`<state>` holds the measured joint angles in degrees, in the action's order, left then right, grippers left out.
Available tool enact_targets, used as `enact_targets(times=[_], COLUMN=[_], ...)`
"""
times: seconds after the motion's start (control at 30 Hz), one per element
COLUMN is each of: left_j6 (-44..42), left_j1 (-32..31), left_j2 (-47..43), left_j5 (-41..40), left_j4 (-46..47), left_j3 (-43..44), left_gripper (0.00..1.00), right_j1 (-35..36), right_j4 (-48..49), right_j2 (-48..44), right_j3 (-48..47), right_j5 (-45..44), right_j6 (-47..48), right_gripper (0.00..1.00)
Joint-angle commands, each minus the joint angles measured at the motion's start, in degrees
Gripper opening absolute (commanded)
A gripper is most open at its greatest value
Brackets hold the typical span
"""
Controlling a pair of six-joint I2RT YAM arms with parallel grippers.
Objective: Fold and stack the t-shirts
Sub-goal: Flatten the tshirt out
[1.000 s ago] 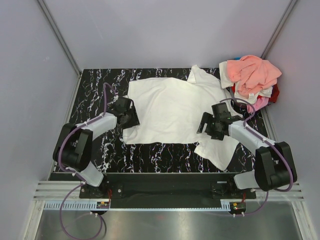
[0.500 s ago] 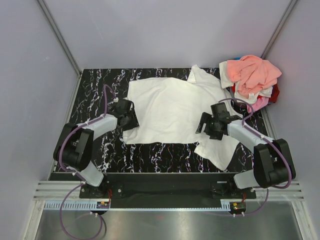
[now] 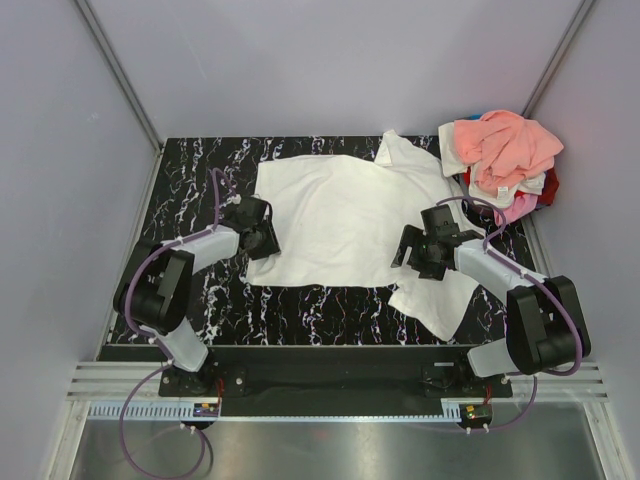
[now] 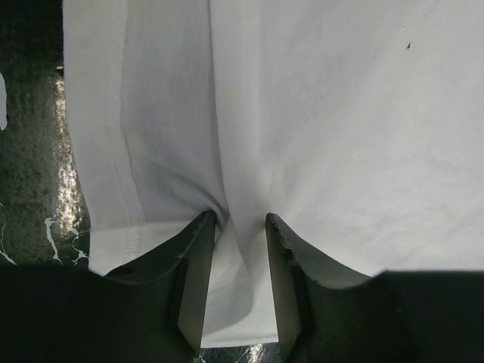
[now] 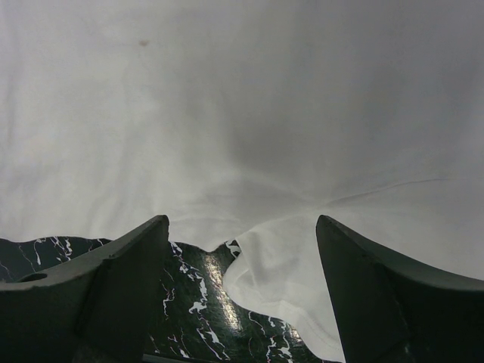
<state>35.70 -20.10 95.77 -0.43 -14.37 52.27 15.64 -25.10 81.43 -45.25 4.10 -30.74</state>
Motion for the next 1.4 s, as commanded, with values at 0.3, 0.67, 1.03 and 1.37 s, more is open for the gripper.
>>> enact_targets(times=[0.3,0.67,1.03,1.37], left_j6=[0.77,0.95,0.60,-0.28], left_j1=[-1.35,-2.05,-3.28,-3.46], left_j2=[-4.18,-2.87,-0.67,3.01], left_j5=[-3.00,-2.92,-3.18,-6.52], left_j4=[-1.36,-0.57,-0.04,-3.47], left_j3=[1.61,2.22,4.33,7.05], left_gripper=[0.45,0.45,0.44,0.44], right_j1=[0.45,0.45,0.45,0.45], right_j4=[1.46,1.37,1.46,1.55], right_j2=[0.57,1.01,1.36,1.63], right_j3=[0.08,-0.01,-0.18,-0.27], right_j5=[0.47,0.56,0.73,0.82], right_j6=[-0.28,-0.28,-0.20,-0.02], right_gripper=[0.85,0.84,0.84,0.83])
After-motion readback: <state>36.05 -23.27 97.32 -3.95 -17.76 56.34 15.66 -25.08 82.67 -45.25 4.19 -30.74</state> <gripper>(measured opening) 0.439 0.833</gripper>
